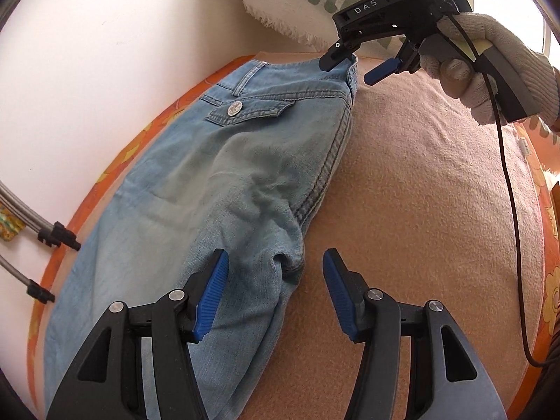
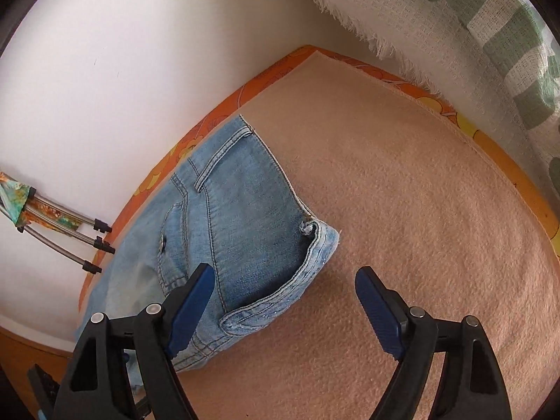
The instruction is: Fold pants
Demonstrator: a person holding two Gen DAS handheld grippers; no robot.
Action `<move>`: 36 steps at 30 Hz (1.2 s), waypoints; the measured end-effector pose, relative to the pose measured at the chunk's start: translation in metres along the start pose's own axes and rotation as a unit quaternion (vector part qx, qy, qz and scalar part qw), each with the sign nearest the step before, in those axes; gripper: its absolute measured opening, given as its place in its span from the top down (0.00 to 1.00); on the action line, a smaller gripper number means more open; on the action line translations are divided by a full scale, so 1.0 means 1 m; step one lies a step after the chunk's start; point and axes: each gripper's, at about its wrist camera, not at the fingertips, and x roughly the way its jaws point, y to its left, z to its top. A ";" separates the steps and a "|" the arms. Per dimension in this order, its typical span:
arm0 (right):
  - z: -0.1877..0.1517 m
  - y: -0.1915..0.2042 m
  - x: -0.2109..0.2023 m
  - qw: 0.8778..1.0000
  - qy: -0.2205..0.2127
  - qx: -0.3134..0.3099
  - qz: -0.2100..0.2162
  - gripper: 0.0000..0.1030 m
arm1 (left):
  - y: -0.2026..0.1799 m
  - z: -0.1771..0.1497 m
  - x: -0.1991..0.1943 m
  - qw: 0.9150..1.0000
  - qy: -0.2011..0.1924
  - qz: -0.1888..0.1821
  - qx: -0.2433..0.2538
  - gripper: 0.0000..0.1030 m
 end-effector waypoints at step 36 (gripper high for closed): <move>-0.026 0.066 -0.059 0.979 -0.045 -0.188 -0.066 0.52 | 0.123 -0.110 -0.107 0.982 -0.015 0.047 -0.181 0.69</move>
